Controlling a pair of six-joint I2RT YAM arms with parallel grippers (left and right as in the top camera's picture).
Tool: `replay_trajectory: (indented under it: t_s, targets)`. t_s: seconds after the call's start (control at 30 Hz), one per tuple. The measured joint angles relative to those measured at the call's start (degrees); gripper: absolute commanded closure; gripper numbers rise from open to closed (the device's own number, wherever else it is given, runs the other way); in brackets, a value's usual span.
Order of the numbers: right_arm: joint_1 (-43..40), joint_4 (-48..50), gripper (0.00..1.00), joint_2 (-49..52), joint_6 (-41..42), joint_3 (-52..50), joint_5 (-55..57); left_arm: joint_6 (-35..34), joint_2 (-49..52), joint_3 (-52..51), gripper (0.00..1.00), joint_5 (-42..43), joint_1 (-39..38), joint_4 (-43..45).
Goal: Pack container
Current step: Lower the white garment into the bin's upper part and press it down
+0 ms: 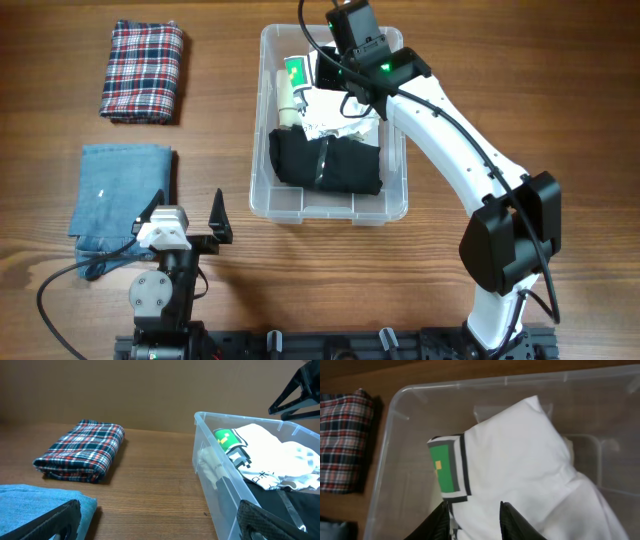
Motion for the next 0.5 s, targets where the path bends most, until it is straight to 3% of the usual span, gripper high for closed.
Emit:
replay_trajectory:
  t_s: [0.17, 0.5]
  targets:
    - [0.00, 2.19, 0.96, 0.00, 0.00, 0.00, 1.75, 0.02, 0.00, 0.00, 0.00, 0.00, 0.00, 0.00]
    - [0.00, 5.90, 0.96, 1.99, -0.70, 0.02, 2.34, 0.00, 0.00, 0.00, 0.00, 0.00, 0.00, 0.00]
